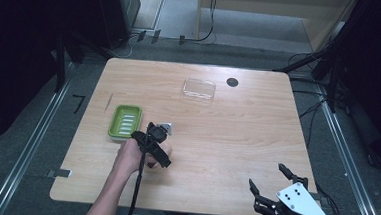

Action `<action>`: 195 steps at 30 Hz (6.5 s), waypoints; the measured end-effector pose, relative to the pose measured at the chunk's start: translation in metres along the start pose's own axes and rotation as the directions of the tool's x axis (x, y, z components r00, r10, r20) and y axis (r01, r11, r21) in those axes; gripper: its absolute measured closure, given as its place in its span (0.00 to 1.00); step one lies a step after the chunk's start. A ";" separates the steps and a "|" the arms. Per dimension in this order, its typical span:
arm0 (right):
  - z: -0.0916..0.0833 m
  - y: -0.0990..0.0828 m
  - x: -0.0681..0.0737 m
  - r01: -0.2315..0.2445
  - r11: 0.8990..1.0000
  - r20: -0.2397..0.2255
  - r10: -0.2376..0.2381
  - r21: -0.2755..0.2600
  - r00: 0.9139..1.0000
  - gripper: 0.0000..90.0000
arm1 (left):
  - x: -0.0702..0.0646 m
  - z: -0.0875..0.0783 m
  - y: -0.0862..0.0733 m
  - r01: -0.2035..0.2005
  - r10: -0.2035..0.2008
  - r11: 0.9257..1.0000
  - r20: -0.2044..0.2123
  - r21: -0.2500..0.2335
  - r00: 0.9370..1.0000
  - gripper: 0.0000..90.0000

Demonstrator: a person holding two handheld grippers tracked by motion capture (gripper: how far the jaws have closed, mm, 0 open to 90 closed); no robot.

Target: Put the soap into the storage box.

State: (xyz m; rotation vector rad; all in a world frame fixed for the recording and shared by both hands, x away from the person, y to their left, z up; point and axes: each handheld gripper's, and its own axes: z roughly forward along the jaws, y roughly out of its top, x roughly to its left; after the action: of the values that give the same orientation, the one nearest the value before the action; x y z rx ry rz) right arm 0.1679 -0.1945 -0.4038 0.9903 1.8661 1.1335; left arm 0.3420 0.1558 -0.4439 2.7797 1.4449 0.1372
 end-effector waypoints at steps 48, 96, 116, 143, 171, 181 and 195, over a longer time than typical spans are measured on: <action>0.000 -0.001 -0.001 -0.009 1.000 0.005 0.009 -0.002 1.000 0.15 | 0.004 0.006 0.005 0.050 -0.049 0.998 0.029 -0.031 0.998 0.38; -0.001 -0.001 -0.001 -0.009 1.000 0.009 0.009 -0.008 1.000 0.15 | 0.031 -0.020 -0.029 0.049 -0.047 0.998 0.048 -0.026 0.998 0.38; -0.001 0.000 -0.001 -0.011 1.000 0.008 0.011 -0.008 1.000 0.15 | 0.050 -0.024 -0.046 0.105 -0.104 0.994 0.033 -0.026 0.994 0.38; -0.001 -0.001 -0.001 -0.013 1.000 0.008 0.013 -0.008 1.000 0.15 | 0.083 -0.041 -0.068 0.193 -0.192 0.979 0.020 -0.067 0.981 0.38; 0.000 -0.001 -0.002 -0.010 1.000 0.008 0.010 -0.008 1.000 0.15 | 0.100 -0.056 -0.051 0.221 -0.220 0.969 0.019 -0.109 0.975 0.38; 0.000 -0.001 -0.002 -0.010 1.000 0.008 0.010 -0.006 1.000 0.15 | 0.108 -0.055 -0.038 0.231 -0.230 0.965 0.020 -0.123 0.973 0.38; 0.000 -0.001 -0.002 -0.010 1.000 0.010 0.010 -0.005 1.000 0.15 | 0.119 -0.050 -0.024 0.250 -0.250 0.961 0.013 -0.122 0.968 0.38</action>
State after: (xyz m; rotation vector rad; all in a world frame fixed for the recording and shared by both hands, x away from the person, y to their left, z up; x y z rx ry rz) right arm 0.1688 -0.1961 -0.4043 1.0012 1.8516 1.1366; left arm 0.3860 0.2651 -0.3858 2.4764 1.7097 0.2182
